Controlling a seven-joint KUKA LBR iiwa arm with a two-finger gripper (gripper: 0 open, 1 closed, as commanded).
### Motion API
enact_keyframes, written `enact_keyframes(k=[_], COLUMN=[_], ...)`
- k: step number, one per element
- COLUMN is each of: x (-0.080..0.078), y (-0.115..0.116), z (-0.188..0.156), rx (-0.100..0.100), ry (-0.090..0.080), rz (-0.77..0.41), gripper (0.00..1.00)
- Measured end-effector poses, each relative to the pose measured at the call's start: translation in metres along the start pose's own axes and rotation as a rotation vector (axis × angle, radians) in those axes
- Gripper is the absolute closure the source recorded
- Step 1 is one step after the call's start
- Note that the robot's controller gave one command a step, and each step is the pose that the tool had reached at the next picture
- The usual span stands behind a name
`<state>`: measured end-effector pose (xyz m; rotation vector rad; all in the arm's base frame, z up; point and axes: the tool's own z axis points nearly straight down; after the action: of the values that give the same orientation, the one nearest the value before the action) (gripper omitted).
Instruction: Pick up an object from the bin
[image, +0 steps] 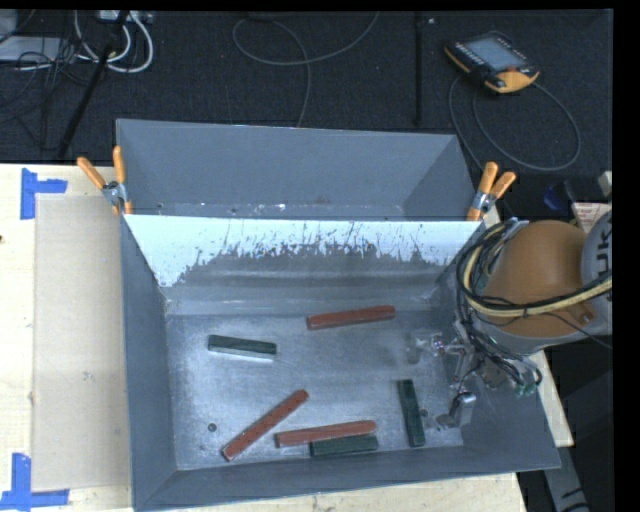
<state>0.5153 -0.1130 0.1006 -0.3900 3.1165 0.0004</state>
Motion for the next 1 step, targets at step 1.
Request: enact_keyframes(k=[1], x=[0.0092], y=[0.0200], z=[0.0147], rx=[-0.003], ry=[0.004], rz=[-0.162], gripper=[0.00])
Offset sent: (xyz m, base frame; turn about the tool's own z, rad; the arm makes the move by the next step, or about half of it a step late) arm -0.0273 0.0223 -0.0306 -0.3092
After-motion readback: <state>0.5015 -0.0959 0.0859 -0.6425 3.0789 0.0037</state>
